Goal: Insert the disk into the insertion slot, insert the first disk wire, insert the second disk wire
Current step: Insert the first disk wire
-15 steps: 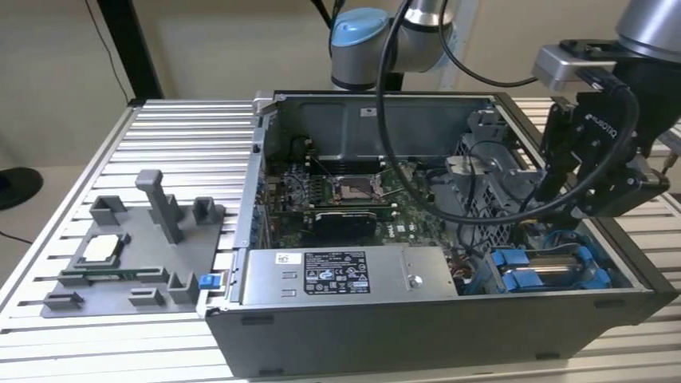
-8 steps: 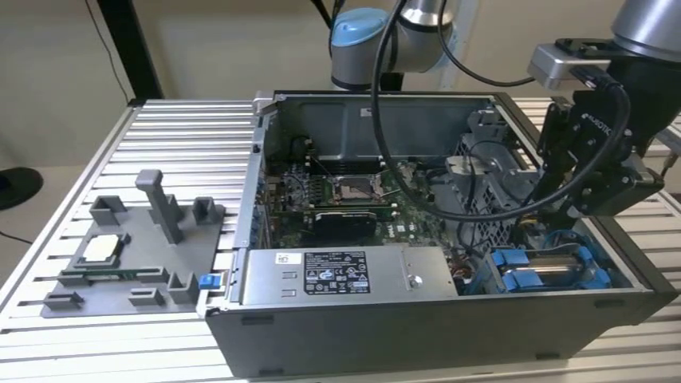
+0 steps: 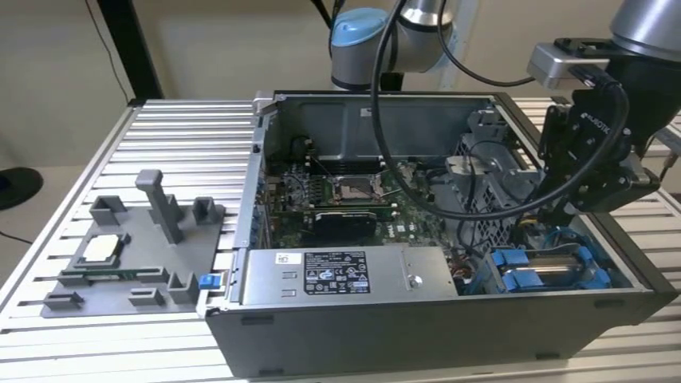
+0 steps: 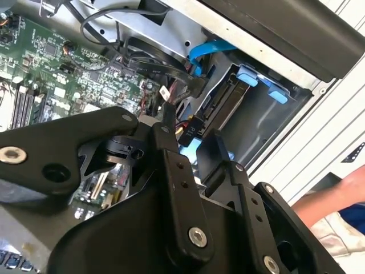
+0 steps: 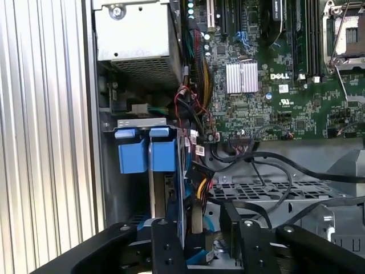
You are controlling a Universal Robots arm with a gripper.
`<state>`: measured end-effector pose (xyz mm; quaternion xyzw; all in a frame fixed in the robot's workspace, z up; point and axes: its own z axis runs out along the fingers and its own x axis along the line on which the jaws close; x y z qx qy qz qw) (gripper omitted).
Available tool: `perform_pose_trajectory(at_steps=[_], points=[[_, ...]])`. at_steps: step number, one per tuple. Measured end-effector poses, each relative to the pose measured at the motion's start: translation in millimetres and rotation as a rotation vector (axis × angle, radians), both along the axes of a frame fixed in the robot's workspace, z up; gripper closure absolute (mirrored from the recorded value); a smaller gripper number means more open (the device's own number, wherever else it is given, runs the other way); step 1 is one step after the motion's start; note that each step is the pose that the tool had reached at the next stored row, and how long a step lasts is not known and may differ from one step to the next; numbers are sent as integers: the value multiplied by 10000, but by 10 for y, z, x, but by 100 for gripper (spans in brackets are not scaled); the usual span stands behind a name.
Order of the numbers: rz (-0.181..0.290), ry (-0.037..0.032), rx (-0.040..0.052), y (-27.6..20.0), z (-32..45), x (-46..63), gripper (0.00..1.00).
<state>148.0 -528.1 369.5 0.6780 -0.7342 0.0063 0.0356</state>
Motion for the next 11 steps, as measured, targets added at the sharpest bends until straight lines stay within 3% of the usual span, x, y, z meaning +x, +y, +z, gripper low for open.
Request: perform_pose_trajectory(at_steps=[11], points=[[0, 12, -244, 4, 3, 3, 0]])
